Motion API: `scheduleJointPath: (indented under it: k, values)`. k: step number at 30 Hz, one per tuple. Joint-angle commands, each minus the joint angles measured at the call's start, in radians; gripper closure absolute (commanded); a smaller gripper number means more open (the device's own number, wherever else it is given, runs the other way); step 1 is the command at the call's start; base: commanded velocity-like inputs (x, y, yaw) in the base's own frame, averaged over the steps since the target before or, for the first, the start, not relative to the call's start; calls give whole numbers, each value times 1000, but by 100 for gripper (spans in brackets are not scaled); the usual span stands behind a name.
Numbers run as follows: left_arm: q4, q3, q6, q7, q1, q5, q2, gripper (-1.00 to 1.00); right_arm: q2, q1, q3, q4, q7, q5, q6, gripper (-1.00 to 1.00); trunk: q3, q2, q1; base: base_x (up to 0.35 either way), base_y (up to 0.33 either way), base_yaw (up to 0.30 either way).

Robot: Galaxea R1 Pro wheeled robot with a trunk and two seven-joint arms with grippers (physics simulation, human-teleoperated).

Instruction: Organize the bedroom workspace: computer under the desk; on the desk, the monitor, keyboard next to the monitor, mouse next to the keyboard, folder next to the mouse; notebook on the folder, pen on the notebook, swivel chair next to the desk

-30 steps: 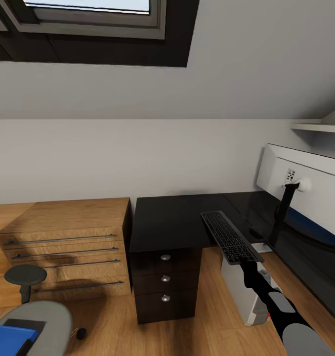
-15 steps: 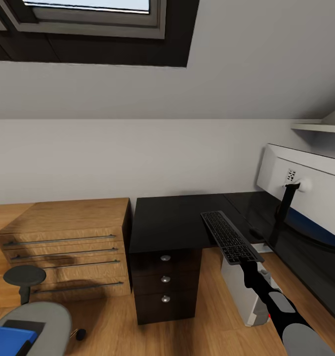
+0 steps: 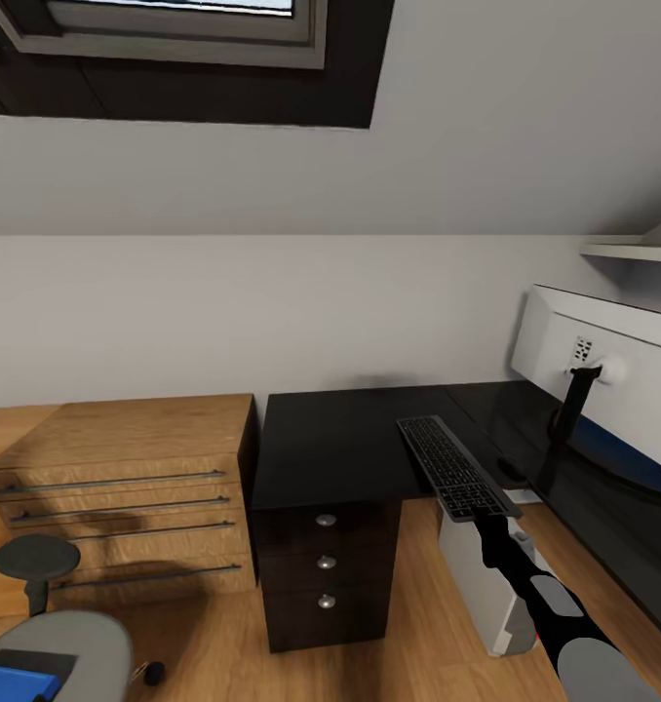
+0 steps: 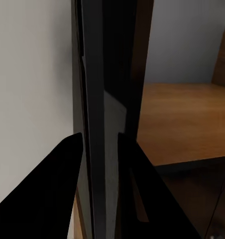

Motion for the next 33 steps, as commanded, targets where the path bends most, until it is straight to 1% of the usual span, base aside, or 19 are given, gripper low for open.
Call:
scheduleJointPath:
  k: [1, 5, 14, 23, 33]
  values:
    - [0, 4, -2, 7, -1, -8, 0, -100, 0, -1, -6, 3, -1, 17, 3, 100, -1, 0, 0, 198, 0, 0]
    - [0, 4, -3, 7, -1, -9, -1, -100, 0, -1, -6, 3, -1, 17, 3, 100, -1, 0, 0, 121, 0, 0]
    - [0, 5, -3, 9, -1, -8, -2, -100, -1, -1, -6, 3, -1, 17, 3, 100, -1, 0, 0, 18, 0, 0]
    - [0, 6, -3, 15, -1, -8, -2, -100, -1, -1, -6, 3, -1, 17, 3, 100, -29, -63, 35, 1, 0, 0]
    - [0, 6, -3, 14, -1, -8, -2, -100, -1, -1, -6, 3, -1, 17, 3, 100, -29, -63, 35, 0, 0, 0]
